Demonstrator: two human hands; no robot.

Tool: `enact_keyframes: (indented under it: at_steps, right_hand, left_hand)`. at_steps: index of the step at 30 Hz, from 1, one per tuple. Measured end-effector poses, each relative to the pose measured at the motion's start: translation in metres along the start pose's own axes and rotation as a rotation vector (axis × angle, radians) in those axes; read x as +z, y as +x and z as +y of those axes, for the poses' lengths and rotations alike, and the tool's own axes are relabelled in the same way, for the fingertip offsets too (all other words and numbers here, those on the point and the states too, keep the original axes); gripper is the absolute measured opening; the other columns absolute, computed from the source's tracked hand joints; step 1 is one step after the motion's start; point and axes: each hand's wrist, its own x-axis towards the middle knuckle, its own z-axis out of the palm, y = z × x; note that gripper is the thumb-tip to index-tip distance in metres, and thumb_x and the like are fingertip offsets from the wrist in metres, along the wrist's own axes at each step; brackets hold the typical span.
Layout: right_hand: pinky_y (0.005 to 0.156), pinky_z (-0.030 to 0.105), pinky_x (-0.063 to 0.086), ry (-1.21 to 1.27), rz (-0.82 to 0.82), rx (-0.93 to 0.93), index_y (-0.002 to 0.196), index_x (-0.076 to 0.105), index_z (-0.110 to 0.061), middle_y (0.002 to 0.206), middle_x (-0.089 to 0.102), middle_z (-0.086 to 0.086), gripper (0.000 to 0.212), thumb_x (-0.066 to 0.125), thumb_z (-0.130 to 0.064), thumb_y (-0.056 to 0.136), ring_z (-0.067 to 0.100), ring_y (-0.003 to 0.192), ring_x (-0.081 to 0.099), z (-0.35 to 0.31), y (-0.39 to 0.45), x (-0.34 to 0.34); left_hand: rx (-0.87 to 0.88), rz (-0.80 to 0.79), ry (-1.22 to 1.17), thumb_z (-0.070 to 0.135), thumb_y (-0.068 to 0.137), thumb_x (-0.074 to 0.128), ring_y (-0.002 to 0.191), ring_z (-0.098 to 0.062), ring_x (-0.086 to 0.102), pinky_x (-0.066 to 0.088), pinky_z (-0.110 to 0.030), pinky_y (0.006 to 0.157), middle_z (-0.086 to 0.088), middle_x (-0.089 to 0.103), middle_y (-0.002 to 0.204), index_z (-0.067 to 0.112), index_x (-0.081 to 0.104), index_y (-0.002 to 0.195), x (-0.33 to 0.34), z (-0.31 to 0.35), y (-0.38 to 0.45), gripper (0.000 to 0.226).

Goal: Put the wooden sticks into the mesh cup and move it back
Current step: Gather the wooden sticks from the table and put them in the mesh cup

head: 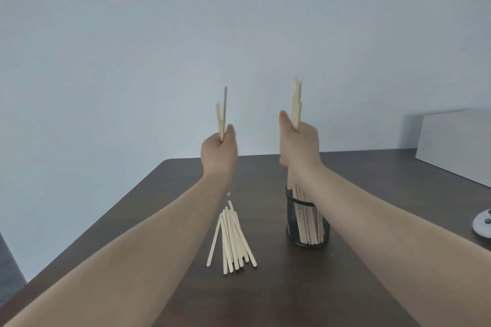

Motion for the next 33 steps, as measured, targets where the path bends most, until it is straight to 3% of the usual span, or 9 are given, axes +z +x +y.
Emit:
enact_keyframes:
  at_steps: [6,11,15,18,23,26,28,30,33]
  right_hand:
    - [0.042,0.024,0.031,0.057,0.05,0.104,0.062,0.034,-0.016,0.055,0.032,0.002,0.043,0.048,-0.041,0.095,0.017,0.04,0.031,0.016,0.027,-0.044]
    - [0.04,0.02,0.035,0.044,0.02,0.089,0.06,0.04,-0.014,0.052,0.039,0.003,0.042,0.048,-0.036,0.095,0.016,0.04,0.041,0.036,0.034,-0.057]
    - [0.038,0.018,0.037,0.022,-0.038,0.104,0.076,0.065,-0.009,0.051,0.052,0.001,0.036,0.048,-0.033,0.095,0.011,0.036,0.049,0.041,0.035,-0.054]
    - [0.044,0.022,0.038,-0.013,-0.04,0.107,0.068,0.054,-0.013,0.053,0.048,0.002,0.035,0.047,-0.034,0.096,0.016,0.046,0.047,0.046,0.038,-0.054]
    - [0.052,0.029,0.036,-0.058,-0.034,0.093,0.061,0.033,-0.017,0.055,0.036,0.001,0.038,0.05,-0.03,0.092,0.018,0.049,0.035,0.056,0.041,-0.052]
    - [0.058,0.036,0.047,-0.057,-0.018,0.061,0.071,0.047,-0.01,0.064,0.046,0.005,0.027,0.053,-0.026,0.091,0.019,0.05,0.045,0.058,0.041,-0.052]
    - [0.068,0.037,0.056,-0.041,-0.011,0.043,0.086,0.058,-0.002,0.073,0.058,0.007,0.022,0.053,-0.023,0.092,0.017,0.052,0.059,0.056,0.04,-0.053]
    - [0.076,0.035,0.056,-0.022,0.011,0.025,0.095,0.063,-0.005,0.08,0.066,0.008,0.018,0.052,-0.019,0.092,0.017,0.065,0.066,0.055,0.039,-0.053]
    - [0.087,0.038,0.054,-0.038,0.033,0.01,0.087,0.063,-0.016,0.091,0.07,0.006,0.013,0.051,-0.02,0.092,0.02,0.089,0.068,0.056,0.039,-0.053]
  left_hand:
    - [-0.043,-0.249,-0.139,0.035,0.092,0.049,0.043,-0.017,0.023,0.025,-0.023,0.044,0.001,0.025,0.05,0.019,0.023,0.057,0.086,0.032,-0.02,0.047]
    - [-0.098,-0.262,-0.15,0.033,0.092,0.051,0.043,-0.017,0.029,0.029,-0.023,0.044,0.0,0.03,0.051,0.017,0.028,0.056,0.118,0.02,-0.031,0.045]
    - [-0.092,-0.267,-0.108,0.032,0.093,0.051,0.043,-0.017,0.041,0.037,-0.024,0.047,0.0,0.041,0.047,0.014,0.043,0.057,0.123,0.005,-0.035,0.041]
    - [-0.087,-0.247,-0.067,0.031,0.093,0.05,0.042,-0.017,0.041,0.037,-0.024,0.047,0.001,0.042,0.045,0.015,0.04,0.057,0.121,-0.004,-0.032,0.041]
    - [-0.087,-0.204,-0.029,0.033,0.091,0.05,0.045,-0.018,0.027,0.03,-0.03,0.055,0.002,0.027,0.049,0.019,0.024,0.055,0.116,-0.01,-0.029,0.047]
    - [-0.061,-0.189,-0.022,0.03,0.091,0.051,0.052,-0.022,0.033,0.033,-0.03,0.056,0.0,0.029,0.052,0.019,0.025,0.056,0.114,-0.01,-0.029,0.044]
    - [-0.034,-0.162,-0.013,0.028,0.091,0.052,0.055,-0.024,0.047,0.042,-0.03,0.057,-0.001,0.042,0.055,0.017,0.033,0.059,0.111,-0.007,-0.029,0.039]
    - [-0.018,-0.138,-0.026,0.028,0.09,0.054,0.064,-0.02,0.059,0.05,-0.033,0.068,-0.005,0.058,0.067,0.017,0.043,0.065,0.109,-0.005,-0.027,0.03]
    - [-0.013,-0.119,-0.047,0.029,0.091,0.053,0.075,-0.011,0.063,0.05,-0.029,0.075,-0.009,0.07,0.093,0.015,0.053,0.079,0.102,-0.001,-0.025,0.018]
